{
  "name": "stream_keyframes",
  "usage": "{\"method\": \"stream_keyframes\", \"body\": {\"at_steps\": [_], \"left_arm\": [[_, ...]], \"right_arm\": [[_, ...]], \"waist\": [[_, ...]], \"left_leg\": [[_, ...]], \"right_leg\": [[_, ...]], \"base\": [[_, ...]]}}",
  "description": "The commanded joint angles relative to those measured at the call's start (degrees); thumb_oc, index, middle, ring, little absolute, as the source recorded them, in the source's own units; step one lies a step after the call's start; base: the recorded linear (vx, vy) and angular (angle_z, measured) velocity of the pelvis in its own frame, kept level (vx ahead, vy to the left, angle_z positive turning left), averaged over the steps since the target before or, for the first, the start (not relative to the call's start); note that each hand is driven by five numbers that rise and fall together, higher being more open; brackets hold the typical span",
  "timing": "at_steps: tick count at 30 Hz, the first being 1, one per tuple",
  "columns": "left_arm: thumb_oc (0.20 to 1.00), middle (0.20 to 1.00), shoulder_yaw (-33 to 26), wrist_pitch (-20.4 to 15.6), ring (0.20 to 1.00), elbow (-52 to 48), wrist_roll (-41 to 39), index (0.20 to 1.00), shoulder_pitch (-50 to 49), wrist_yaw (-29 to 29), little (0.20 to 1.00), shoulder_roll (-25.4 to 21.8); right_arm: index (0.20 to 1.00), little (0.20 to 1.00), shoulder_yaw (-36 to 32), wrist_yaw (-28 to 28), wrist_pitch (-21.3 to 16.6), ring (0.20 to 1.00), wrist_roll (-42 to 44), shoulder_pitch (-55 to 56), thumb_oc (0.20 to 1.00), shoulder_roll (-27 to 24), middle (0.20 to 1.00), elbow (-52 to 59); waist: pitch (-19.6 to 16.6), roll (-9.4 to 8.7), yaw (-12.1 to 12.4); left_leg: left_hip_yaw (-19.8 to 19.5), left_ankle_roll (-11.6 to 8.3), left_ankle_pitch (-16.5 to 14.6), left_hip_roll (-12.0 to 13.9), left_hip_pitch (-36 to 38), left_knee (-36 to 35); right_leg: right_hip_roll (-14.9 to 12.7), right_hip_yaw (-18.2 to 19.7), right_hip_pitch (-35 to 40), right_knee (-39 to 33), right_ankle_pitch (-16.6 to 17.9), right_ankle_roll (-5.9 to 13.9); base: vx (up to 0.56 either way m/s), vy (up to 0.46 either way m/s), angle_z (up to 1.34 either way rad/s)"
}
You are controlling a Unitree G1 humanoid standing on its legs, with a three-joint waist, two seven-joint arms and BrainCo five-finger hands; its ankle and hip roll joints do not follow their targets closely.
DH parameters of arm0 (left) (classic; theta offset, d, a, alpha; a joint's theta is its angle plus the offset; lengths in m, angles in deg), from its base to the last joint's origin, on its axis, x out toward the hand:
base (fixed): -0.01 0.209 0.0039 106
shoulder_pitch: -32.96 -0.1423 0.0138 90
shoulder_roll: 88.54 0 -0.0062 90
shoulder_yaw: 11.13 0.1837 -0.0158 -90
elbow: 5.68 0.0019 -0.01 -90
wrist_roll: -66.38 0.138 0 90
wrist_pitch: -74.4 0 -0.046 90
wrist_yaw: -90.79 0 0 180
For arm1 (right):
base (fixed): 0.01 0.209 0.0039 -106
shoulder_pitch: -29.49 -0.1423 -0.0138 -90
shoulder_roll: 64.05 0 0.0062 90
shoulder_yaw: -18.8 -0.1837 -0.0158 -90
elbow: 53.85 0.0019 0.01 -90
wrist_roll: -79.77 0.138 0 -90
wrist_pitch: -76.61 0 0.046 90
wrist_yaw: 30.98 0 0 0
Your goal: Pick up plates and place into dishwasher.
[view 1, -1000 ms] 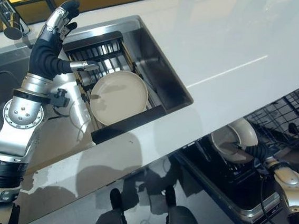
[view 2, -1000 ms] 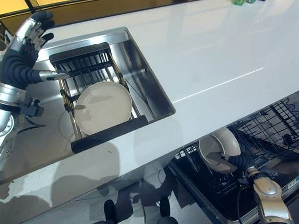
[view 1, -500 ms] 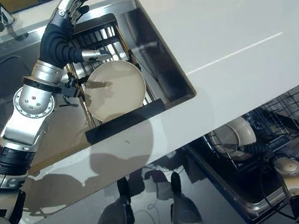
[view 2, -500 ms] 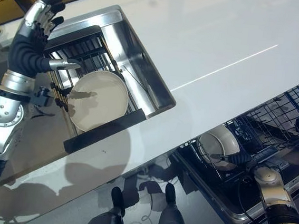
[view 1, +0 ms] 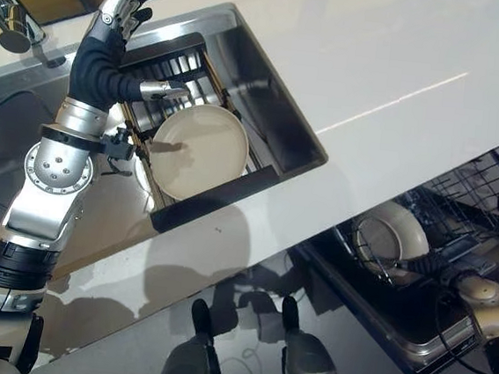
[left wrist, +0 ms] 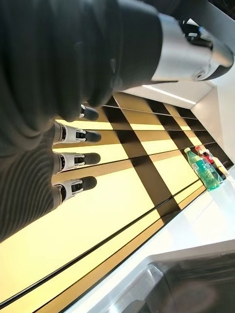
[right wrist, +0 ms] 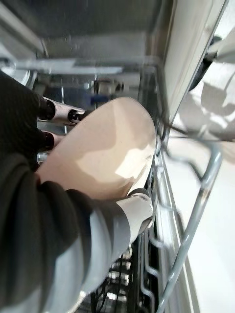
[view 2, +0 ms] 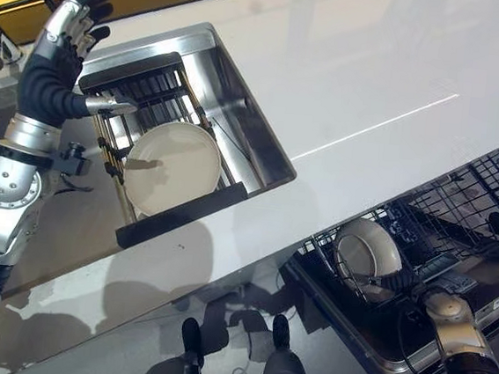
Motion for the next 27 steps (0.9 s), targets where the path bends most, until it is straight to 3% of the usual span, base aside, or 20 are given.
{"method": "stream_keyframes", "body": {"at_steps": [1,7,11,14,16,19,23,27], "left_arm": [[1.000,1.000,-2.72,-2.16,1.000,1.92,-0.92,1.000,-0.02,0.91,1.000,-0.87],[1.000,1.000,-6.72,-4.65,1.000,1.58,0.21,1.000,-7.74,1.79,1.000,1.99],[1.000,1.000,-8.35,-5.04,1.000,1.70,2.67,1.000,-11.65,2.28,1.000,4.19],[1.000,1.000,-10.21,-4.12,1.000,2.28,5.11,1.000,-15.03,2.22,1.000,4.67],[1.000,1.000,-11.73,-2.31,1.000,3.25,7.97,1.000,-17.66,2.25,1.000,3.93],[1.000,1.000,-14.17,0.76,1.000,4.88,10.85,1.000,-22.19,1.24,1.000,2.43],[1.000,1.000,-14.59,5.53,1.000,7.66,13.97,1.000,-23.99,0.87,1.000,1.12],[1.000,1.000,-11.81,7.47,1.000,13.67,17.73,1.000,-22.47,-1.32,1.000,-0.05]], "right_arm": [[1.000,1.000,0.01,-2.03,0.32,1.000,-0.65,4.84,1.000,1.58,1.000,6.83],[1.000,1.000,-9.24,-3.80,1.19,1.000,-6.23,10.69,1.000,2.46,1.000,18.86],[1.000,1.000,-13.58,-2.29,1.73,1.000,-8.49,12.35,1.000,0.75,1.000,23.65],[1.000,1.000,-15.89,-0.53,3.13,1.000,-9.97,12.81,1.000,-1.03,1.000,27.13],[1.000,1.000,-17.12,0.72,3.92,1.000,-10.24,12.33,1.000,-2.15,1.000,29.44],[1.000,1.000,-17.00,2.26,4.23,1.000,-10.53,10.74,1.000,-3.66,1.000,31.84],[1.000,1.000,-15.94,2.48,3.97,1.000,-10.58,8.59,1.000,-4.40,1.000,32.92],[1.000,1.000,-17.52,0.93,2.23,1.000,-9.48,9.18,1.000,-4.28,1.000,34.26]], "waist": [[-6.36,-1.63,-0.15],[-9.72,-2.50,-1.37],[-11.23,-3.49,-1.63],[-11.59,-4.42,-1.11],[-11.64,-4.62,-0.15],[-11.72,-3.92,2.16],[-11.86,-2.44,3.67],[-11.69,-1.36,1.84]], "left_leg": [[-0.78,-1.16,-3.10,3.07,0.45,3.63],[-0.33,-0.78,-4.14,3.56,2.86,4.09],[-0.29,-1.02,-6.23,4.02,2.86,9.39],[-2.72,-1.16,-7.13,4.23,0.92,17.88],[-6.75,-0.58,-7.10,3.03,-0.83,22.16],[-14.09,2.65,-10.02,-2.34,-0.25,16.86],[-19.93,3.12,-5.37,-4.56,1.71,8.24],[-18.27,2.65,-5.34,-4.43,2.09,7.11]], "right_leg": [[0.08,0.61,-4.69,1.29,3.15,1.19],[1.56,1.71,-2.97,1.08,2.41,0.66],[2.38,2.69,-1.77,1.17,2.19,-0.34],[2.66,3.81,-0.89,1.84,2.32,-1.53],[2.90,5.09,-0.27,2.93,1.98,-2.27],[3.94,8.16,0.14,4.97,0.60,-2.49],[5.80,10.52,0.03,6.21,-0.15,-2.57],[4.63,10.41,-1.22,7.37,-0.77,-1.55]], "base": [[0.10,-0.014,-0.02],[0.11,0.011,-0.03],[0.11,0.007,-0.10],[0.12,0.020,-0.25],[0.15,0.110,-0.54],[0.14,0.186,-0.62],[0.05,0.214,-0.76],[-0.04,0.249,-0.46]]}}
